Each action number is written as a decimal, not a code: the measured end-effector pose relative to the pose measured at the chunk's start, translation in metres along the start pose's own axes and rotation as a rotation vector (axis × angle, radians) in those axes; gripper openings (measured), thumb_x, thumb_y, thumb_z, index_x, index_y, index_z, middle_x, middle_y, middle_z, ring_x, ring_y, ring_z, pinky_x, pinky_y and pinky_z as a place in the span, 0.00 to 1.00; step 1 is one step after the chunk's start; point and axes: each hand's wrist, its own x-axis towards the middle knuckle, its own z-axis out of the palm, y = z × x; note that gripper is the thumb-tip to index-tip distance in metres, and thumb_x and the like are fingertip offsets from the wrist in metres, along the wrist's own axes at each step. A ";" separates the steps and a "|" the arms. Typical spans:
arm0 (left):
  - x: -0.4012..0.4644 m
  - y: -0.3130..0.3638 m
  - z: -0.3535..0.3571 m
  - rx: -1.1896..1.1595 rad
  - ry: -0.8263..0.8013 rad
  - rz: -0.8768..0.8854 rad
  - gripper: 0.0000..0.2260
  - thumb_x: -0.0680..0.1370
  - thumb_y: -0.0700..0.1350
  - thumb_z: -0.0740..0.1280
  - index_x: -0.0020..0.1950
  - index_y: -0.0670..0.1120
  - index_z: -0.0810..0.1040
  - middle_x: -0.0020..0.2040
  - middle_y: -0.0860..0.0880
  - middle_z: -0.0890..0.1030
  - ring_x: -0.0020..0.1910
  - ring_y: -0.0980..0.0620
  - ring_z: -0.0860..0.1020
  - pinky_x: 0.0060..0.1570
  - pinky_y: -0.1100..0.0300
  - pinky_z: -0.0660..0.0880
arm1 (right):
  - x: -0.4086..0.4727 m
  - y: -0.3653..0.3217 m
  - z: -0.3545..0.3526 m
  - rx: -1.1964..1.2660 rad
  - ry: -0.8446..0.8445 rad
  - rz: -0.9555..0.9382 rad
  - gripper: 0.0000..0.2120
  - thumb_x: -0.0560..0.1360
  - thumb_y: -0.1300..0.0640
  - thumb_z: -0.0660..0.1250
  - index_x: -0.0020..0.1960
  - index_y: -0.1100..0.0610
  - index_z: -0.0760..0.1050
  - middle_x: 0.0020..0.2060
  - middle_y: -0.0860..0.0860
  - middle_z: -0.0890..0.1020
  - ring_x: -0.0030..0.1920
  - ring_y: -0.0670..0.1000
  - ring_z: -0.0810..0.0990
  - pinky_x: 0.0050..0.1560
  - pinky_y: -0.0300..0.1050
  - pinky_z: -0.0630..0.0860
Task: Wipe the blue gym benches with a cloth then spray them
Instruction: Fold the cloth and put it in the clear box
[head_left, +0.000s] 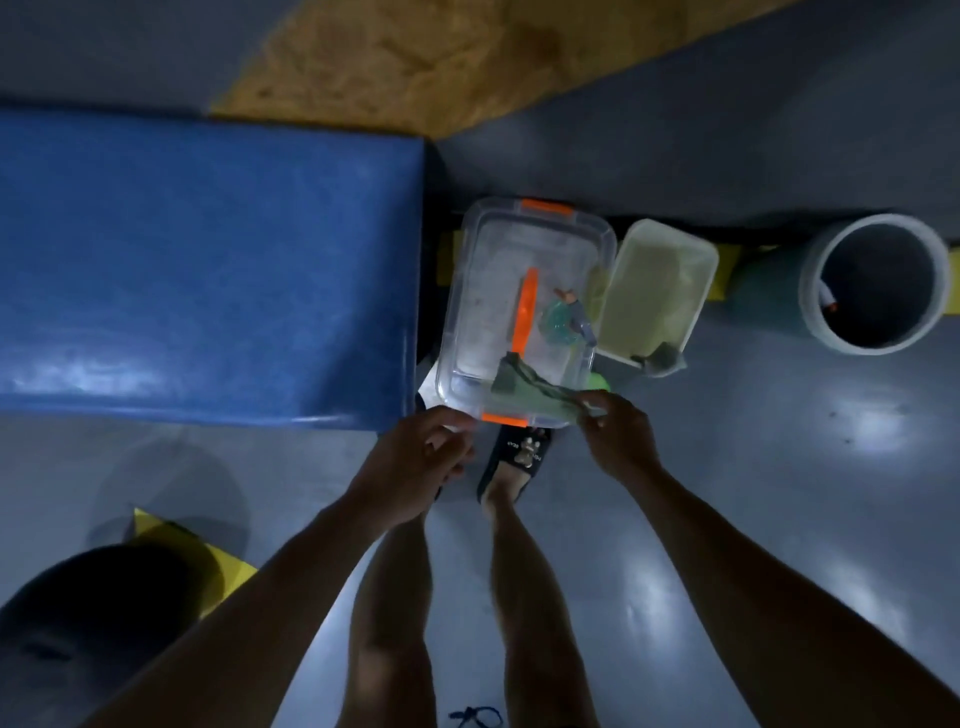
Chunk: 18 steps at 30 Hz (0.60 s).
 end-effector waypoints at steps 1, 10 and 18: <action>0.004 -0.004 0.000 0.005 0.003 0.003 0.06 0.82 0.44 0.66 0.53 0.55 0.79 0.45 0.50 0.86 0.43 0.54 0.85 0.46 0.57 0.82 | 0.012 0.004 -0.001 0.006 0.016 0.054 0.13 0.77 0.57 0.69 0.61 0.54 0.80 0.59 0.55 0.83 0.58 0.57 0.82 0.56 0.45 0.74; 0.022 -0.022 -0.002 -0.038 0.040 0.005 0.05 0.82 0.45 0.65 0.56 0.51 0.79 0.46 0.48 0.86 0.43 0.52 0.86 0.44 0.61 0.82 | 0.108 -0.031 -0.004 0.080 0.120 0.003 0.30 0.72 0.43 0.73 0.70 0.53 0.72 0.63 0.56 0.79 0.63 0.59 0.77 0.61 0.53 0.75; 0.028 -0.024 -0.001 -0.073 0.090 0.023 0.05 0.82 0.46 0.65 0.56 0.53 0.78 0.46 0.49 0.85 0.42 0.55 0.85 0.41 0.66 0.77 | 0.122 -0.027 0.012 -0.091 0.135 -0.146 0.18 0.83 0.50 0.60 0.63 0.64 0.74 0.54 0.68 0.76 0.55 0.68 0.76 0.52 0.56 0.71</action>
